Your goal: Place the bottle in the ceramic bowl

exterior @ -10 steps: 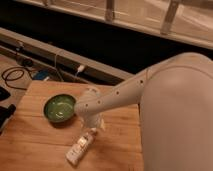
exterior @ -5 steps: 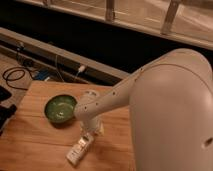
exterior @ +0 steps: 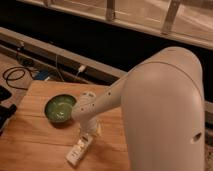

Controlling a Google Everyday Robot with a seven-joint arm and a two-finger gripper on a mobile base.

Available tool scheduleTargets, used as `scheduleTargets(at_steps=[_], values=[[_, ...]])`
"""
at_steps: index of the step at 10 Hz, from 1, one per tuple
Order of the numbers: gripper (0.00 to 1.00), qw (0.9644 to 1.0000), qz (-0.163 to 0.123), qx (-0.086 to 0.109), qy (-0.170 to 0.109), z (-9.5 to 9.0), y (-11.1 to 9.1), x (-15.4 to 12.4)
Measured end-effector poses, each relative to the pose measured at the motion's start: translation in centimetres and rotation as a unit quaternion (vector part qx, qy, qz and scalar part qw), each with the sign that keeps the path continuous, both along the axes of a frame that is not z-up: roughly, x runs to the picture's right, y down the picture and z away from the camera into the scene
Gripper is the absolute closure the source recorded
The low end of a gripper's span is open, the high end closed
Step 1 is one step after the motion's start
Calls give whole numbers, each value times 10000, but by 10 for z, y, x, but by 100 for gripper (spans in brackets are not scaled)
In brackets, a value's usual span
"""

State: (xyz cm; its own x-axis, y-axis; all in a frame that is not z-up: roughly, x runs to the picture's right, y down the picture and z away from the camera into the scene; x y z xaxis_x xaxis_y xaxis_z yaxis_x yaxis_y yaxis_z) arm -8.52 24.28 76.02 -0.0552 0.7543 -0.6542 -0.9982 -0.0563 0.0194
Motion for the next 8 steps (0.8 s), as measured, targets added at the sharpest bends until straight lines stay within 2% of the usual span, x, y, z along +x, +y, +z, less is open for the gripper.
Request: scheduleTargets(at_steps=[4, 8], values=[[35, 10000, 35, -35, 31, 0, 2, 1], [35, 9989, 199, -430, -2, 15, 39, -3]])
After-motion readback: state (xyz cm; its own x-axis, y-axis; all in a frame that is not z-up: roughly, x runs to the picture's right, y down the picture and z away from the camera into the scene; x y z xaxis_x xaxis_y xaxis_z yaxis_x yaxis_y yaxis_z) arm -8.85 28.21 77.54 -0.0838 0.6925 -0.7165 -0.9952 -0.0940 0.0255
